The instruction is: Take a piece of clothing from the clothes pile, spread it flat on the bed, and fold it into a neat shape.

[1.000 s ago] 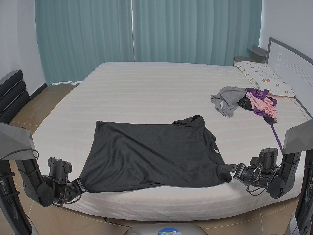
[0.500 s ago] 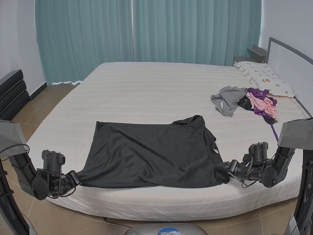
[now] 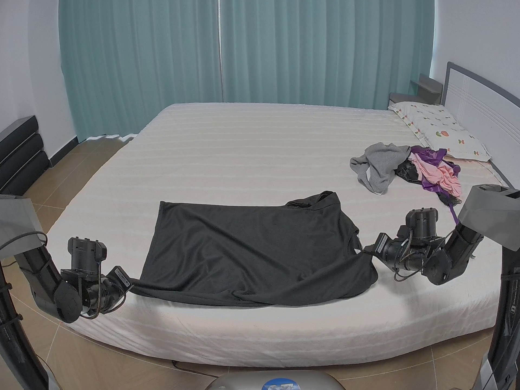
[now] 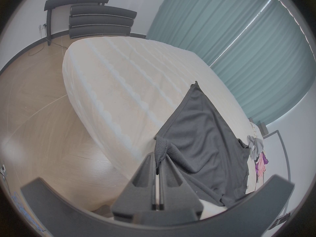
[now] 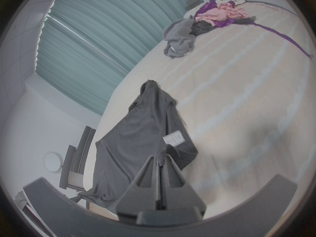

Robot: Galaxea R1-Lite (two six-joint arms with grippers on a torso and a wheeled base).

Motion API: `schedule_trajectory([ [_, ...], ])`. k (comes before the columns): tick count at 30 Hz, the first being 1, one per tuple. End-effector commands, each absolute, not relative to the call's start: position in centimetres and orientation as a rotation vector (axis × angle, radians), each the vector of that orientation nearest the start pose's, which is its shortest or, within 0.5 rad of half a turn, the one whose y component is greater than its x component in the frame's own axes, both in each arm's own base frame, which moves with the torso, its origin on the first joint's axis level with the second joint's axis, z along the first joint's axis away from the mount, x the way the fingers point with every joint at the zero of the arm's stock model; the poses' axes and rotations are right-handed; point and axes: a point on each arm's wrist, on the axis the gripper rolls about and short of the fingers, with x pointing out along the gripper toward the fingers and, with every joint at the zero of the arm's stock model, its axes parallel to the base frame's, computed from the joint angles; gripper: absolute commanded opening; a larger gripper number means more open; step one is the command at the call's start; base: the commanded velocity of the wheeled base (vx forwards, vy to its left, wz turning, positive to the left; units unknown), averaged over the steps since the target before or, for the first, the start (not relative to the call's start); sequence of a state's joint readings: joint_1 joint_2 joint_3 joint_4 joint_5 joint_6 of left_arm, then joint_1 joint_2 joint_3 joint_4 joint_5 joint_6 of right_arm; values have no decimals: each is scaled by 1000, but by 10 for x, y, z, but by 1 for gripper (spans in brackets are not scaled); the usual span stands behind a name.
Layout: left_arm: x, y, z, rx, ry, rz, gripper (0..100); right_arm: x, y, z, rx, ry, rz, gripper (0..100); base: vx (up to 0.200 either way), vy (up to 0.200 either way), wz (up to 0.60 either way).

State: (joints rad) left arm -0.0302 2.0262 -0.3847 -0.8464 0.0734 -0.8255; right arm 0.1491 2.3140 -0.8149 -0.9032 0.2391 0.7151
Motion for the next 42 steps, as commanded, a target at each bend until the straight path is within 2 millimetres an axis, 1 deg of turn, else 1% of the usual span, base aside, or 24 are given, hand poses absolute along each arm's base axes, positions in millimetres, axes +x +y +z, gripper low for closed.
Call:
schedule_trajectory([
  [1, 276, -6, 12, -767, 698, 365, 0, 398, 66, 11, 721, 646, 168, 0, 0, 0, 0],
  [2, 278, -6, 9, -770, 687, 360, 0, 406, 67, 14, 728, 639, 169, 0, 0, 0, 0],
  [7, 282, -5, 2, -775, 675, 360, 0, 426, 73, 15, 727, 617, 165, 0, 0, 0, 0],
  [12, 282, -5, 0, -774, 682, 362, 0, 442, 78, 8, 721, 589, 159, 0, 0, 0, 0],
  [13, 282, -5, 0, -774, 682, 362, 0, 442, 78, 8, 721, 589, 159, 0, 0, 0, 0],
  [14, 282, -5, 0, -774, 682, 362, 0, 450, 78, 4, 718, 565, 143, 0, 0, 0, 0],
  [18, 282, -5, -2, -775, 688, 365, 0, 460, 81, -2, 712, 536, 125, 0, 0, 0, 0],
  [19, 282, -5, -2, -774, 689, 366, 0, 466, 83, -3, 711, 520, 125, 100, 0, 0, 0],
  [22, 282, -5, -4, -773, 696, 367, 0, 477, 90, -12, 704, 495, 114, 100, 0, 0, 0],
  [24, 282, -5, -5, -781, 696, 371, 0, 477, 91, -18, 700, 502, 108, 100, 0, 0, 0],
  [27, 282, -5, -5, -792, 698, 375, 0, 474, 91, -16, 705, 509, 110, 100, 0, 0, 0],
  [31, 282, -5, -5, -792, 699, 374, 0, 457, 82, 4, 707, 523, 107, 100, 0, 0, 0],
  [32, 282, -5, -5, -792, 699, 374, 0, 449, 78, 14, 711, 533, 122, 100, 0, 0, 0],
  [34, 282, -5, -6, -792, 700, 374, 0, 435, 73, 24, 717, 560, 157, 100, 0, 0, 0],
  [35, 282, -5, -6, -791, 699, 376, 0, 432, 71, 26, 718, 568, 167, 100, 0, 0, 0],
  [36, 281, -5, -6, -792, 701, 376, 0, 420, 66, 31, 708, 594, 196, 100, 0, 0, 0],
  [40, 279, -3, -6, -794, 704, 385, 0, 395, 56, 36, 658, 646, 255, 100, 0, 0, 0],
  [42, 279, -3, -6, -794, 706, 384, 0, 385, 56, 33, 656, 685, 271, 100, 0, 0, 0],
])
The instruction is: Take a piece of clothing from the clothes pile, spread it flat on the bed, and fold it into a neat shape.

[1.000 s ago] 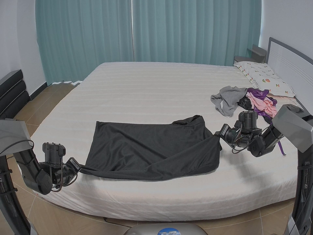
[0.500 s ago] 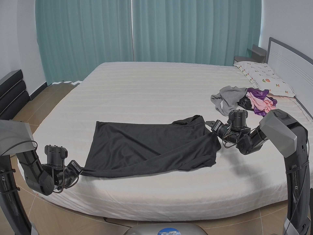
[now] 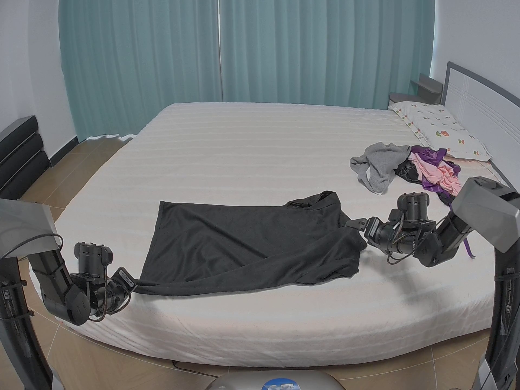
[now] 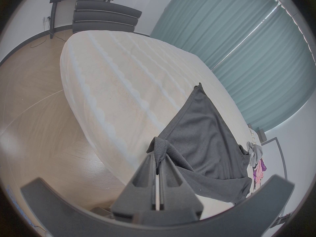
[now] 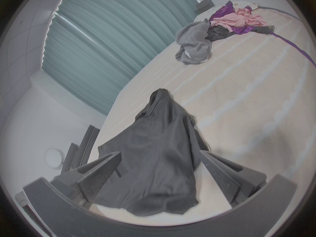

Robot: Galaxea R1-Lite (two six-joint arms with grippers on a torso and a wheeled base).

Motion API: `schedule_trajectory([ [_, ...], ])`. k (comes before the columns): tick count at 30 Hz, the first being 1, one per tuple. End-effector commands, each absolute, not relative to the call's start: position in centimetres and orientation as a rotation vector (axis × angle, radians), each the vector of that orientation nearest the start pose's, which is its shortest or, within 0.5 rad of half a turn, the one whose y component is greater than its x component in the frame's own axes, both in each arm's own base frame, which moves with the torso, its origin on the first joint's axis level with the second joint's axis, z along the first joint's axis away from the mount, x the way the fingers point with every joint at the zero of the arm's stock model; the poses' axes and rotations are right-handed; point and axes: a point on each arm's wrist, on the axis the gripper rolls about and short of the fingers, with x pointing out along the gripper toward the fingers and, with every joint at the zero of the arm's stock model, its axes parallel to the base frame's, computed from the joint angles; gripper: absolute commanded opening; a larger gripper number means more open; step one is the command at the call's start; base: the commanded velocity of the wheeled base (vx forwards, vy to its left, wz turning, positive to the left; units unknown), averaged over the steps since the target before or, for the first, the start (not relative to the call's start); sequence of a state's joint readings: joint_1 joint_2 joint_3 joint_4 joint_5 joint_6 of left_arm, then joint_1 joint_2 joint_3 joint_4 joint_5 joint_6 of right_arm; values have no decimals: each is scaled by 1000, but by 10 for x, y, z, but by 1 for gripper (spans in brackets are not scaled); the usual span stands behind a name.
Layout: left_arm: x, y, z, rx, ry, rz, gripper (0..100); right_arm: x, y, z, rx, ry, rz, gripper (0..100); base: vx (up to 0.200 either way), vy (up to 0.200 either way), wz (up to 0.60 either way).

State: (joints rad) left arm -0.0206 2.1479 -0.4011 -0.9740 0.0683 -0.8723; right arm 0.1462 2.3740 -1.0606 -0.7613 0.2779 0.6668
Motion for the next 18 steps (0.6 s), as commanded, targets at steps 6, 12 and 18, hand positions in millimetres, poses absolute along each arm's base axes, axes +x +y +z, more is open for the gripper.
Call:
schedule_trajectory([
  [6, 278, -4, -6, -806, 718, 361, 0, 369, 69, 1, 645, 811, 269, 100, 0, 0, 0],
  [12, 278, -3, -6, -806, 720, 362, 0, 367, 77, -25, 635, 887, 262, 100, 0, 0, 0],
  [18, 278, -3, -7, -807, 722, 365, 0, 370, 84, -32, 630, 897, 273, 100, 0, 0, 0],
])
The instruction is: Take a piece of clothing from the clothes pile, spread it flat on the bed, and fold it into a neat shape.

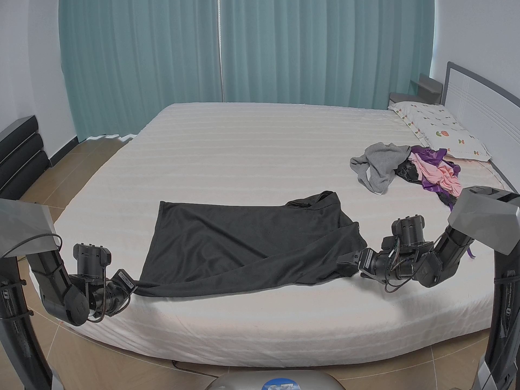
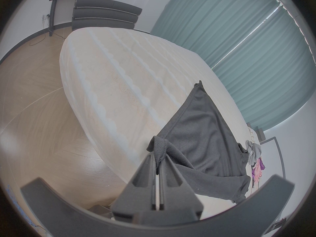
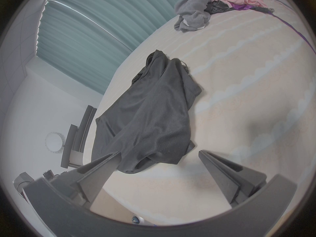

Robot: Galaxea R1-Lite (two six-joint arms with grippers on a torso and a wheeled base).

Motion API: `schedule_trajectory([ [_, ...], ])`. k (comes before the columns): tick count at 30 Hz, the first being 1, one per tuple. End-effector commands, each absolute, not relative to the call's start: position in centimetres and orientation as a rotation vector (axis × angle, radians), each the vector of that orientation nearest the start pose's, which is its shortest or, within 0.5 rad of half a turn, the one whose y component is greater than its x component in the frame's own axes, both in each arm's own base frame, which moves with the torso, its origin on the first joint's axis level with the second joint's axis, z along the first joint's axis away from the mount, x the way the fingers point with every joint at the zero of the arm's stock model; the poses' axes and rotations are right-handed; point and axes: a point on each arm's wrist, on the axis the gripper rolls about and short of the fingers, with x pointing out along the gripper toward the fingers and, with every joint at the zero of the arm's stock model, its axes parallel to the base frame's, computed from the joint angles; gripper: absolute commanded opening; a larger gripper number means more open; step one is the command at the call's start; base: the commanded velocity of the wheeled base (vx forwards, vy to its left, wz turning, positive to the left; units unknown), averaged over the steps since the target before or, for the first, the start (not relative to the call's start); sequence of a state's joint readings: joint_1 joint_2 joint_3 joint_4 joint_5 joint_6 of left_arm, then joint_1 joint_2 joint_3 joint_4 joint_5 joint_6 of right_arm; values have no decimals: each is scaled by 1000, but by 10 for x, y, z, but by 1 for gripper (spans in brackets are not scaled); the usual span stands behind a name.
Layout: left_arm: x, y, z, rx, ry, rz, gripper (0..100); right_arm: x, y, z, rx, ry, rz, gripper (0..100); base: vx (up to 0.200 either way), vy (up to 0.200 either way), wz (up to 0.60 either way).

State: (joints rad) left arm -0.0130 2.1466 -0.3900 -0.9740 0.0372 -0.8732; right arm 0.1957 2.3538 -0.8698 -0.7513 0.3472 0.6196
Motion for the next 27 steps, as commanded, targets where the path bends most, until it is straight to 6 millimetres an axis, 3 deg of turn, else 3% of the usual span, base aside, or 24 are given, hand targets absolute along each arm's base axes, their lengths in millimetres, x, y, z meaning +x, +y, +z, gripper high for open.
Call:
schedule_trajectory([
  [1, 278, -3, -7, -807, 722, 365, 0, 371, 85, -34, 629, 898, 275, 100, 0, 0, 0],
  [3, 278, -3, -7, -807, 720, 364, 0, 373, 87, -34, 627, 894, 279, 100, 0, 0, 0],
  [4, 278, -3, -7, -807, 722, 365, 0, 373, 87, -35, 627, 897, 279, 0, 0, 0, 0],
  [10, 278, -3, -7, -807, 722, 365, 0, 374, 88, -37, 629, 897, 271, 0, 0, 0, 0],
  [15, 277, -3, -3, -809, 709, 359, 0, 365, 87, -11, 659, 849, 227, 0, 0, 0, 0],
  [27, 274, 2, 20, -818, 637, 343, 0, 304, 67, 36, 690, 854, 237, 0, 0, 0, 0],
])
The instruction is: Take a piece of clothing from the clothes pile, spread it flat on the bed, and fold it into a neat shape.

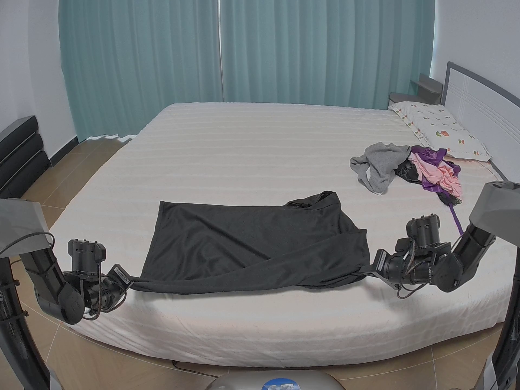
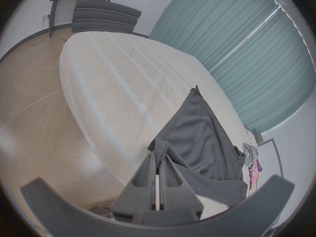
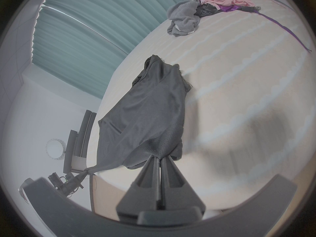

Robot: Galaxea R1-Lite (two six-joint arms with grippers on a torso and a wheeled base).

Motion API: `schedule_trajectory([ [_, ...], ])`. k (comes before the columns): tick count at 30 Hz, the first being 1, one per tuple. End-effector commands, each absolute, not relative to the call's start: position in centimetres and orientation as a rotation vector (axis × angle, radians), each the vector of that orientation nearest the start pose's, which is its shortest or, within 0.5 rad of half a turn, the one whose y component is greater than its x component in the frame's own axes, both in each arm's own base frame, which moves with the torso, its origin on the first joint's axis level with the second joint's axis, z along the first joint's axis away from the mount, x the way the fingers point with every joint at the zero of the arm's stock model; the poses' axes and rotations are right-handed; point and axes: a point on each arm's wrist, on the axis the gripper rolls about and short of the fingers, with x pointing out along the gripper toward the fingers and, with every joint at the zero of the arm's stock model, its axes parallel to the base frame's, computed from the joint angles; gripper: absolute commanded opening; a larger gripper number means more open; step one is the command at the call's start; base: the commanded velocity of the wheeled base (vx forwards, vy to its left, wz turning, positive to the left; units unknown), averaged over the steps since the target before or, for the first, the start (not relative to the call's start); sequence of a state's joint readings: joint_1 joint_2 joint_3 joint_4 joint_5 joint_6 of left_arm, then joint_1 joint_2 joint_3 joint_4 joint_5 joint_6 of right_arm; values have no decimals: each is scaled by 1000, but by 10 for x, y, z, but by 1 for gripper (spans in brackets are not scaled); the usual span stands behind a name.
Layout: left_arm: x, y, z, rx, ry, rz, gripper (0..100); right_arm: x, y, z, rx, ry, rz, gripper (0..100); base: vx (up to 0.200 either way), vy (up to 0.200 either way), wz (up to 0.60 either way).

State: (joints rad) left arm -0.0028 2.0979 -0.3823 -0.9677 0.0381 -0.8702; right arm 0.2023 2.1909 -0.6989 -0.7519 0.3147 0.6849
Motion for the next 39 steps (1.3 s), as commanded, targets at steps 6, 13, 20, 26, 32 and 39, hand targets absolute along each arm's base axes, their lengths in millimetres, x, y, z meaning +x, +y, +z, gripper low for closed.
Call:
schedule_trajectory([
  [6, 269, 2, 28, -810, 618, 327, 0, 268, 57, 52, 700, 873, 236, 0, 0, 0, 0],
  [13, 266, 2, 28, -789, 628, 323, 0, 244, 46, 54, 707, 942, 185, 0, 0, 0, 0],
  [20, 260, 0, 24, -751, 658, 316, 0, 235, 44, 38, 667, 1048, 154, 0, 0, 0, 0],
  [26, 260, -1, 23, -750, 664, 315, 0, 239, 44, 19, 619, 1114, 153, 100, 0, 0, 0],
  [32, 260, -1, 21, -747, 672, 316, 0, 260, 45, 3, 591, 1119, 155, 100, 0, 0, 0],
  [39, 261, -1, 19, -746, 678, 319, 0, 292, 45, -5, 601, 1080, 156, 100, 0, 0, 0],
])
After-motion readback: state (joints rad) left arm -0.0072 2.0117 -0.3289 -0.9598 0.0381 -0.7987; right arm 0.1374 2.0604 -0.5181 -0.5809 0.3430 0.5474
